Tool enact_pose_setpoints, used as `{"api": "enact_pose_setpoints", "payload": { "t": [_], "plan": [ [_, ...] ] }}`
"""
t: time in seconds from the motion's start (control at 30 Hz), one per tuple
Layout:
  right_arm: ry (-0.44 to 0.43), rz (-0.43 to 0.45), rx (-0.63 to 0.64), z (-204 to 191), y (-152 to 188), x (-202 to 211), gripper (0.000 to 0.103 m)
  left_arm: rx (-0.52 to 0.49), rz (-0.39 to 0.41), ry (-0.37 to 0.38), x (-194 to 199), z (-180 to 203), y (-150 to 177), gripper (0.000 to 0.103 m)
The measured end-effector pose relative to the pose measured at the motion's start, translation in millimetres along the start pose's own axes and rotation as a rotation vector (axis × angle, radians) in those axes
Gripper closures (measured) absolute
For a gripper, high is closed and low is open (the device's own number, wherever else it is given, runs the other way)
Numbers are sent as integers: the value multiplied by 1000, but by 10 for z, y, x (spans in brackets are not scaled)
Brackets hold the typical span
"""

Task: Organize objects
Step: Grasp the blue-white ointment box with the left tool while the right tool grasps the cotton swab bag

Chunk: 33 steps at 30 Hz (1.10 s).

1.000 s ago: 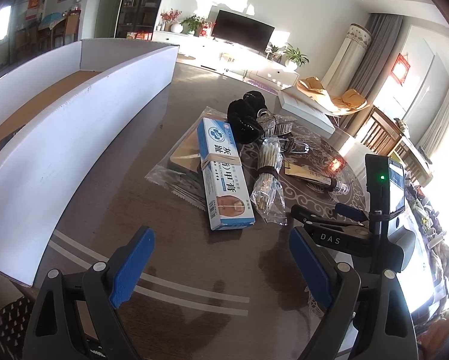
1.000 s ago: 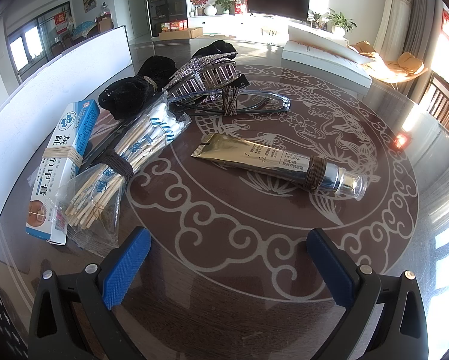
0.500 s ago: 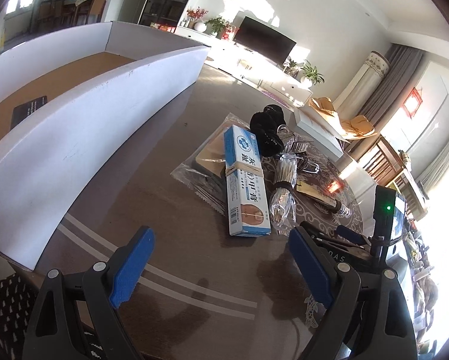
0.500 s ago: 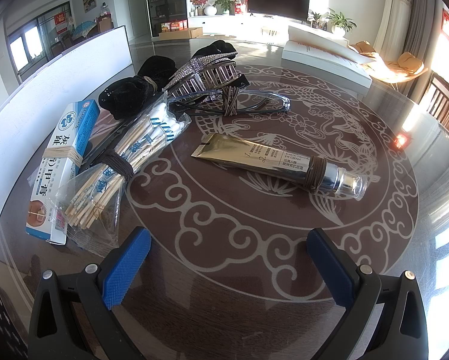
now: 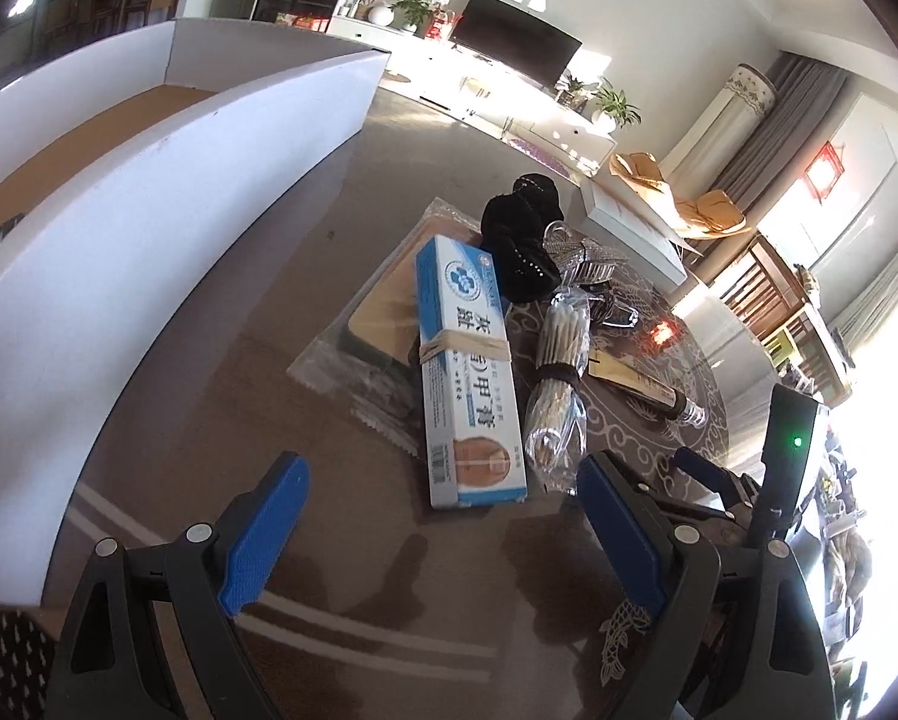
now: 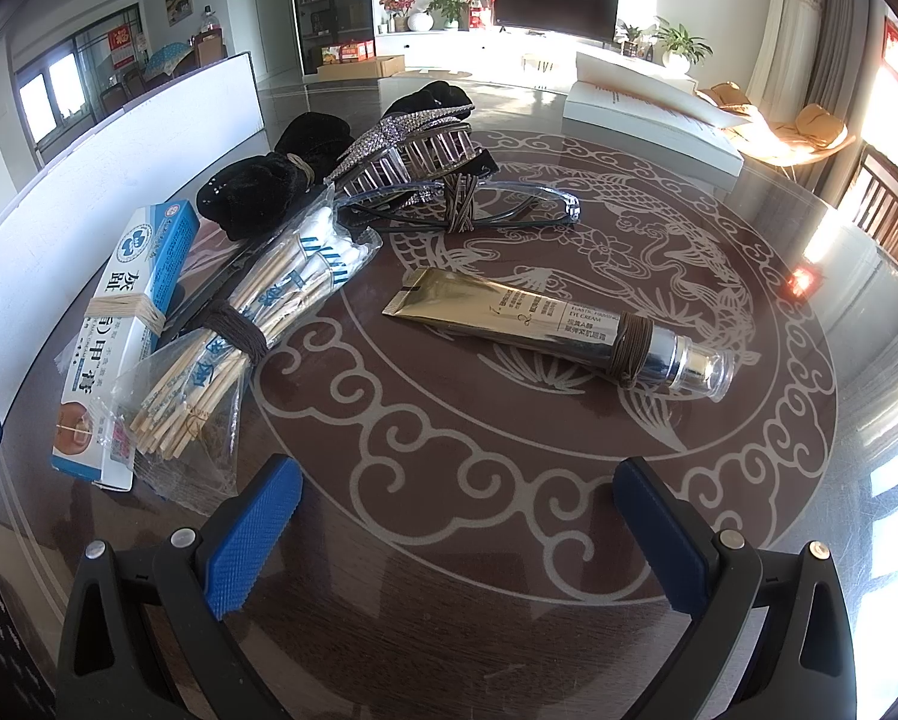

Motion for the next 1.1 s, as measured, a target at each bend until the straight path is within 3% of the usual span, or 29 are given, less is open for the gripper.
{"api": "enact_pose_setpoints", "payload": {
  "t": [0.07,0.13,0.27,0.33,0.43,0.53,0.63,0.73,0.9,0.97,1.03,1.1],
  "plan": [
    [2,-1,0,-7,-1,1,0,-29,-29,-17,-185,83,-164,14],
    [2,-1,-1,-11,-6,-8,0,-44,-57,-23,-384,156,-274,24],
    [2,-1,-1,-11,-7,-10,0,-90,-123,-125,-760,156,-338,36],
    [2,-1,-1,-10,-5,-8,0,-120,-105,-176,-766,131,-318,56],
    [2,-1,-1,-11,-6,-11,0,-138,-104,-156,-590,129,-215,57],
    [2,-1,-1,-11,-5,-12,0,-154,-100,-169,-290,68,6,57],
    [2,-1,-1,-11,-6,-12,0,-87,-123,-177,-140,-106,155,57],
    [2,-1,-1,-11,-8,-13,0,-56,-114,-163,-109,-162,144,57],
    [2,-1,-1,-11,-9,-16,0,-51,-132,-234,-175,-199,189,56],
    [2,-1,-1,-11,-9,-16,0,-65,-130,-257,-187,-189,199,51],
    [2,-1,-1,-10,-9,-16,0,-74,-142,-283,-212,-188,212,30],
    [2,-1,-1,-10,-10,-18,0,-86,-154,-301,-246,-184,219,24]
  ]
}}
Point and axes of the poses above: each gripper's, at about its wrist camera, not at the fingertips, and x roughly against the way its jaws point, z to its right, y to its underside, the point moved 3 cm from there along -x, roughly the way its jaws point, and after that the axes turned 15 degrees about y, right-handed, at the moved point
